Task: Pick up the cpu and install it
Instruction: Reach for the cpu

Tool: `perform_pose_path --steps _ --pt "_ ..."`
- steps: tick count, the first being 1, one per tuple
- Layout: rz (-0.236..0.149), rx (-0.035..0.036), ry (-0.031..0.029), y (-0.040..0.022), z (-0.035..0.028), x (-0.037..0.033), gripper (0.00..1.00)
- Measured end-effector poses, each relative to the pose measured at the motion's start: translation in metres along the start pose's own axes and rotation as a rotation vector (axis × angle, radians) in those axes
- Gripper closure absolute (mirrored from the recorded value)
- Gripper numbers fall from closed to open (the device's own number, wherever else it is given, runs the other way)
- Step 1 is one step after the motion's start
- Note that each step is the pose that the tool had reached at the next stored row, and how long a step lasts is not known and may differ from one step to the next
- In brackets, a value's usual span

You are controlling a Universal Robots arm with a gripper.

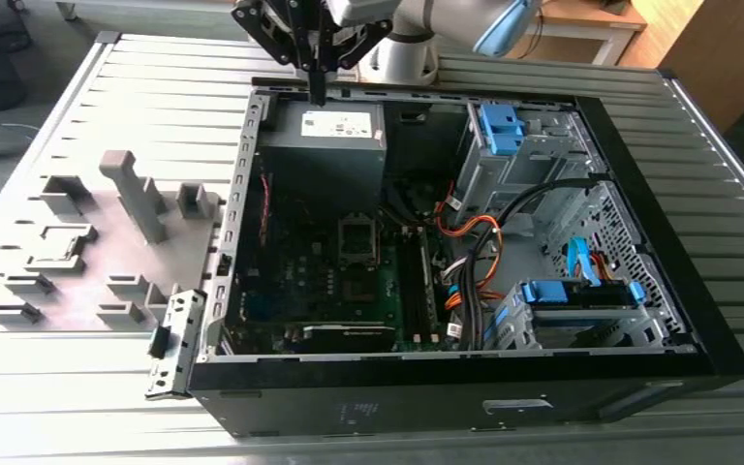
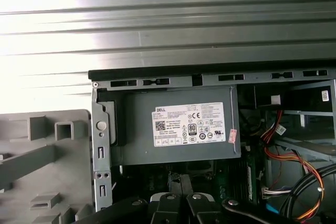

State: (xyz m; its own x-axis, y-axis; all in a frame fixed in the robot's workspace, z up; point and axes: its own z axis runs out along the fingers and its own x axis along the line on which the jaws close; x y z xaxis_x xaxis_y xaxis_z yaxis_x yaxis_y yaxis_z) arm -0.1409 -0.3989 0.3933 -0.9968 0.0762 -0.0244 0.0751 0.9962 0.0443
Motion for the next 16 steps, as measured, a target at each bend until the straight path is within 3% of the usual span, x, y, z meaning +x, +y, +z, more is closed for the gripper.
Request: perform_pose_path --steps 16 --pt "0.0 -0.0001 -0.0003 -0.0023 -0.0006 0.0303 0.89"
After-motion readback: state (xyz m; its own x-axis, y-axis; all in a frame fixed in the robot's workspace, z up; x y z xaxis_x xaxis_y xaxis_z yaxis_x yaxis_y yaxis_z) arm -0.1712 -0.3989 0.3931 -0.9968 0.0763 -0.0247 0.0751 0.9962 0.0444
